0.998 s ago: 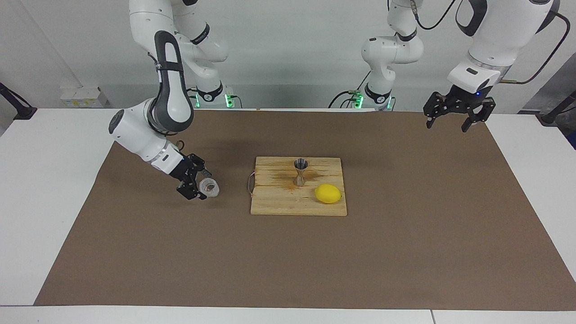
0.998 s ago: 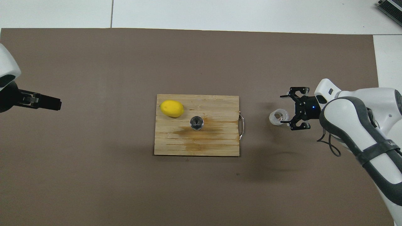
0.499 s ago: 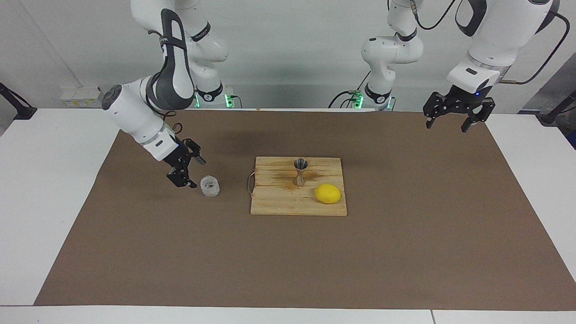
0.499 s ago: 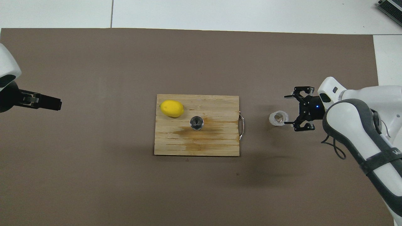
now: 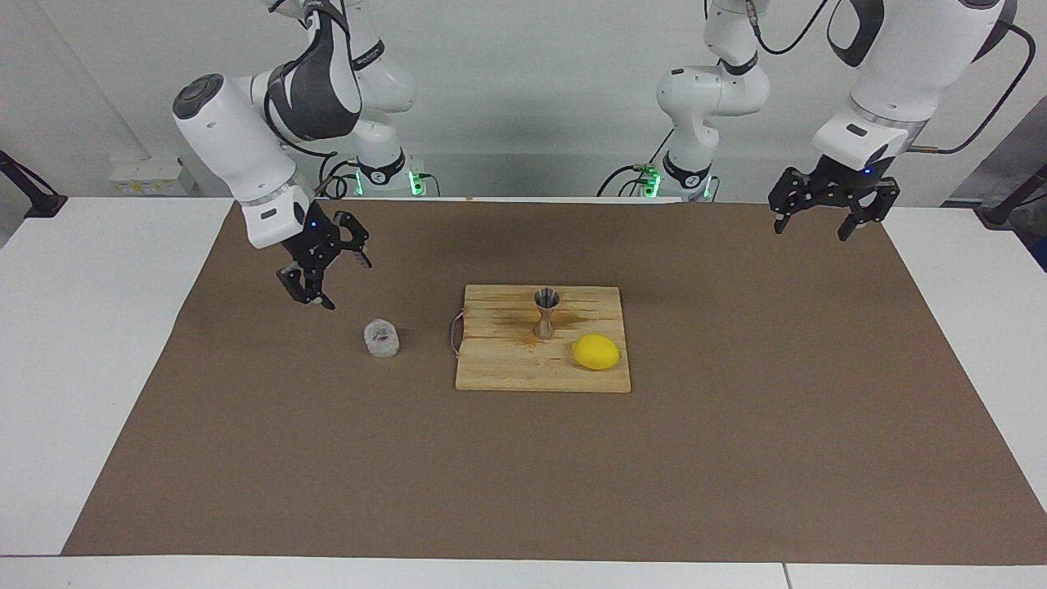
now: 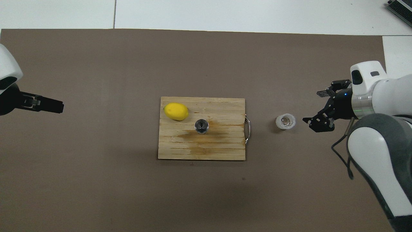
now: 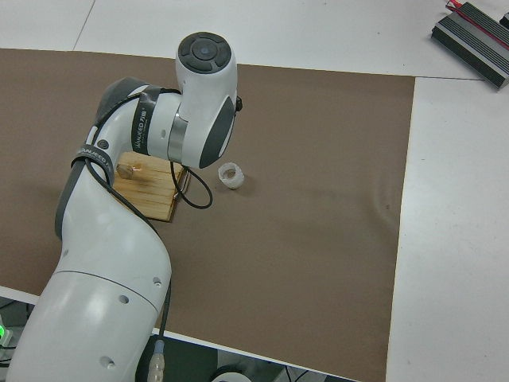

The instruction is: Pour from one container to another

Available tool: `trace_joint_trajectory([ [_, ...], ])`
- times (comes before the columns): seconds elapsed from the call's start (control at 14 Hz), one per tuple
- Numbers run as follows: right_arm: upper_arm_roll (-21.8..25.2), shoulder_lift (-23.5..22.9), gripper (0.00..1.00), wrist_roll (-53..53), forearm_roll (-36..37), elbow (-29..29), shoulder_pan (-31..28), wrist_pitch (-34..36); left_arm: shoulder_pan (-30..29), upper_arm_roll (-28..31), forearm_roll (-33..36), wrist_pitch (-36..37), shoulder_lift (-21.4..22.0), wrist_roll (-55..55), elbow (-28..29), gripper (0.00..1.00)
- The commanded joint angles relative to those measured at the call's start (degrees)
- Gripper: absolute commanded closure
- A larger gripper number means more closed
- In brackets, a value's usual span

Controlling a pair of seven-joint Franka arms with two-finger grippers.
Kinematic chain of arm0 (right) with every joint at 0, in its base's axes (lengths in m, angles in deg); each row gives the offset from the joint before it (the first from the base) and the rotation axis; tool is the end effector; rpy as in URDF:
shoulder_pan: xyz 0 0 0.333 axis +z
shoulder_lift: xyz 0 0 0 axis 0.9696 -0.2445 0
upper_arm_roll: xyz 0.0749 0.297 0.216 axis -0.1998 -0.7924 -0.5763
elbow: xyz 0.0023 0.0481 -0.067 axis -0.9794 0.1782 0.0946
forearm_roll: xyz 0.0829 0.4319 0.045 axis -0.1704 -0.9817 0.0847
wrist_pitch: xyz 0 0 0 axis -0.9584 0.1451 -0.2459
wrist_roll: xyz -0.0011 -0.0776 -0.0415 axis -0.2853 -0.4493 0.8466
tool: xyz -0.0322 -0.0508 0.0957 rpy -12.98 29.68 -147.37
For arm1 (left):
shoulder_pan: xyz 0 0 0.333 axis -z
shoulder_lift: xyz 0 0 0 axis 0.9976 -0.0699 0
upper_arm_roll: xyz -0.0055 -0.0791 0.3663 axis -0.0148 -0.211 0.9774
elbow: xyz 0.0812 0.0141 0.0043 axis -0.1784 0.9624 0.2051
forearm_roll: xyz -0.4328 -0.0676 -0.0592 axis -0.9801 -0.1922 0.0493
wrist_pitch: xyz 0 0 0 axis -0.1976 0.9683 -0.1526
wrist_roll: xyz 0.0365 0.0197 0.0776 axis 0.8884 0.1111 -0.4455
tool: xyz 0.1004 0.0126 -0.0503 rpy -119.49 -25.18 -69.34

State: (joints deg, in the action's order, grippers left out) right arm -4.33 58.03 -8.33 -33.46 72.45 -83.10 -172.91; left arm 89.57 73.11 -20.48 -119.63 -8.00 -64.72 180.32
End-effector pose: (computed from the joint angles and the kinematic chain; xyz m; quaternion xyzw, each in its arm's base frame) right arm 0.5989 0.0555 0.5450 -0.8776 -0.4632 -0.1055 0.0637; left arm 0.5831 -0.0649 0.6726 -0.9931 0.1132 -0.0319 0.0033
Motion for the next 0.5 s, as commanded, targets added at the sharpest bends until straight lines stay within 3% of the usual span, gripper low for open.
trace_joint_trajectory([
  [0.0,-0.53,-1.37,0.0,12.14,7.02,-6.59,3.37,2.98,0.82,0.51,0.11,-0.89,-0.26,0.67,0.35,0.0],
  [0.43,-0.62,-3.31,0.0,37.1,9.24,-13.38,4.0,4.21,0.29,0.51,0.2,-1.33,0.71,1.29,1.58,0.0],
])
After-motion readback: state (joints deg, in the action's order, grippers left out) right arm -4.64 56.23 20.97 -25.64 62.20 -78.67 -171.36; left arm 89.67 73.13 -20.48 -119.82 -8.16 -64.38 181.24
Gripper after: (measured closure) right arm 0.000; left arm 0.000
